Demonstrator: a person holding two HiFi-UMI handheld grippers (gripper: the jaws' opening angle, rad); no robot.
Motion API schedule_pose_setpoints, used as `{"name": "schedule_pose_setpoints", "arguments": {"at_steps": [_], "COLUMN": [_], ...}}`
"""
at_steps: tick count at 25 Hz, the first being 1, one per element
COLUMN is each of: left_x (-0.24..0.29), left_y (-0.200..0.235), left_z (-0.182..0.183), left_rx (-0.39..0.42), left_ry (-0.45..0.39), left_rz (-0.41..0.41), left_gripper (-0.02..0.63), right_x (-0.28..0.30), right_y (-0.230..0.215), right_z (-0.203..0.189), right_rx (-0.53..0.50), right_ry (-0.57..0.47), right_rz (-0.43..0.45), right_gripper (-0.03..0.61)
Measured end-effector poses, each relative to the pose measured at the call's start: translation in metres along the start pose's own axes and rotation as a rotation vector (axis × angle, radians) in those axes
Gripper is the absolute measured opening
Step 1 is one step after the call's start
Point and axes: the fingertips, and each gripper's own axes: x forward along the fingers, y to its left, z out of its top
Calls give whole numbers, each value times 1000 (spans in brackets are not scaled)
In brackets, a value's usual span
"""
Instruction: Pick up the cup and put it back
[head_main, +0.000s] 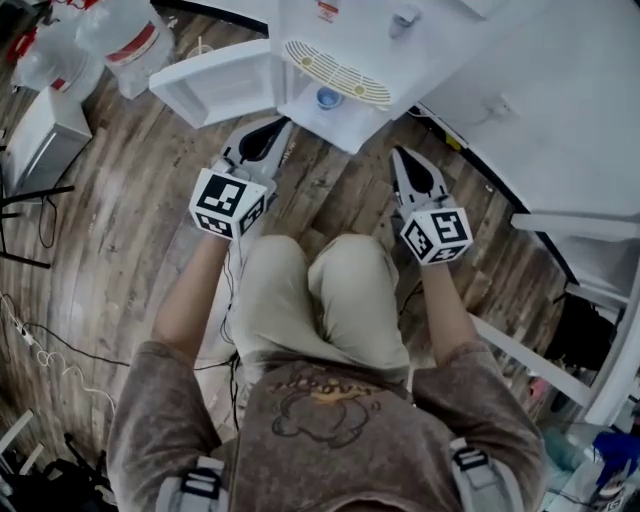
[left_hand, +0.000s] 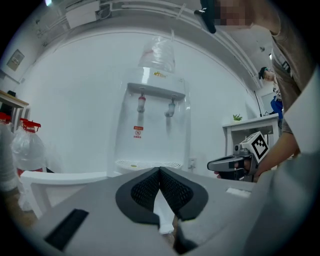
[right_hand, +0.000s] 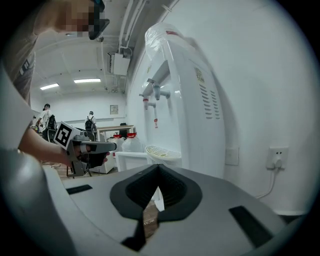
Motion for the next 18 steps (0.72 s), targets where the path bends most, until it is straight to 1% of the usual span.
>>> {"name": "schedule_pose_setpoints", "arguments": {"at_steps": [4, 9, 13, 18], "left_x": [4, 4, 7, 3], "left_y": [4, -3, -10, -13], "left_z": [-23, -51, -59, -68], "left_rx": [-25, -35, -55, -57], "left_ry": [-20, 0, 10, 8], "left_rz": [-9, -24, -31, -27], "left_gripper": [3, 3, 3, 3], "right_x": [6, 0, -2, 2], "right_y": [-1, -7, -12, -10], "right_z": [-24, -40, -47, -55], "right_rx": [-8, 18, 43, 44], "right_ry": [-18, -30, -15, -2], "right_rz": [-6, -37, -58, -57], "right_gripper": [0, 0, 0, 1]}}
